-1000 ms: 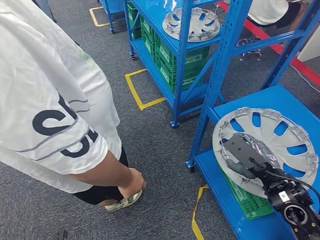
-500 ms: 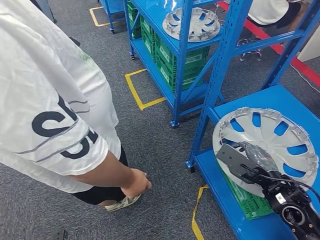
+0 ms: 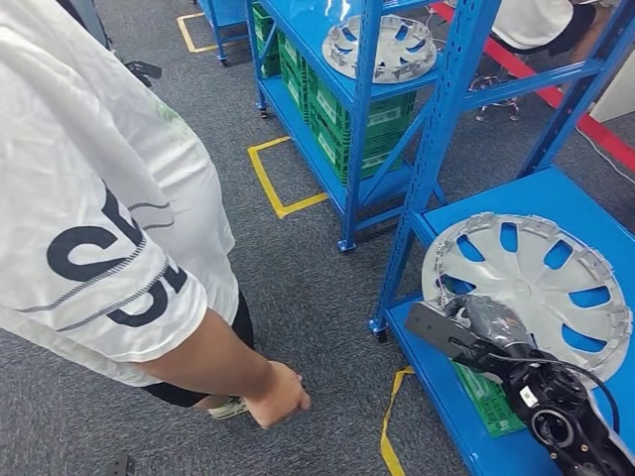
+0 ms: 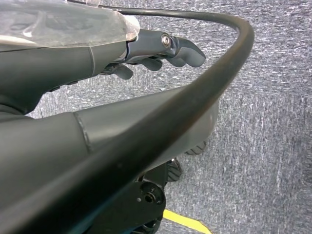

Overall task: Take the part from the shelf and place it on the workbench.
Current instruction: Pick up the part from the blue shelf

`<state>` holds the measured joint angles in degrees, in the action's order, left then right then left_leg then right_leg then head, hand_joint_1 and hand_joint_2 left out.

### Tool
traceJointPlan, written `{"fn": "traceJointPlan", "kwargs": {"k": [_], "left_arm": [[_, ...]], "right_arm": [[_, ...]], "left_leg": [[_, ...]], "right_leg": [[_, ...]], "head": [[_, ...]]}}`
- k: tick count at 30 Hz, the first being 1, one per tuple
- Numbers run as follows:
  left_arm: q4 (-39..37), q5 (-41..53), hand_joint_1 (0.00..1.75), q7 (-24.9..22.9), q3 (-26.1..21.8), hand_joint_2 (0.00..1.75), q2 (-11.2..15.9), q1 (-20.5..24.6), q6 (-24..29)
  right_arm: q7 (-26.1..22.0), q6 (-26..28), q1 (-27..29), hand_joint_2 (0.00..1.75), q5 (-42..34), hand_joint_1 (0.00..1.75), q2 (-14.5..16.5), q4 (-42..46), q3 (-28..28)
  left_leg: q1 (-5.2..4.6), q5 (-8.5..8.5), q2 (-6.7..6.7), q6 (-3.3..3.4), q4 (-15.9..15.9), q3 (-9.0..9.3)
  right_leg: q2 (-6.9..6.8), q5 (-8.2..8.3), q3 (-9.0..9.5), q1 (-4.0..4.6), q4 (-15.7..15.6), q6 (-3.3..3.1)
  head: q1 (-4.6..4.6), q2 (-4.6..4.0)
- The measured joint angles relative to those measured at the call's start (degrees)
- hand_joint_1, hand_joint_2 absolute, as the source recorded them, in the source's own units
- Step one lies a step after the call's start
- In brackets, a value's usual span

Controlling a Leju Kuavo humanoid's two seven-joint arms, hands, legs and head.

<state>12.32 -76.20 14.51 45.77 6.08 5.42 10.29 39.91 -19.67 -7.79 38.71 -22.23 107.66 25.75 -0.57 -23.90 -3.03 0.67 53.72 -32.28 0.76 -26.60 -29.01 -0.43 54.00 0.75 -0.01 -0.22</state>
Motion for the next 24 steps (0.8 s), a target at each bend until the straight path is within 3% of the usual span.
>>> {"fn": "traceJointPlan", "kwargs": {"k": [11,24], "left_arm": [[0.0,0.0,0.00,-0.2,0.0,0.00,0.0,0.0,0.0],[0.0,0.0,0.00,-0.4,0.0,0.00,0.2,0.0,-0.4]], "right_arm": [[0.0,-0.2,-0.4,1.75,4.0,1.00,1.8,-1.8,1.8],[0.0,-3.5,0.6,1.75,22.1,0.95,4.4,-1.4,1.7]], "left_leg": [[0.00,-0.01,0.00,-0.01,0.0,0.00],[0.00,-0.02,0.00,-0.01,0.0,0.01]], "right_leg": [[-0.01,-0.03,0.01,0.00,0.0,0.00],[0.00,-0.06,0.00,0.00,0.0,0.00]], "head": [[-0.01,0.00],[0.00,-0.01]]}}
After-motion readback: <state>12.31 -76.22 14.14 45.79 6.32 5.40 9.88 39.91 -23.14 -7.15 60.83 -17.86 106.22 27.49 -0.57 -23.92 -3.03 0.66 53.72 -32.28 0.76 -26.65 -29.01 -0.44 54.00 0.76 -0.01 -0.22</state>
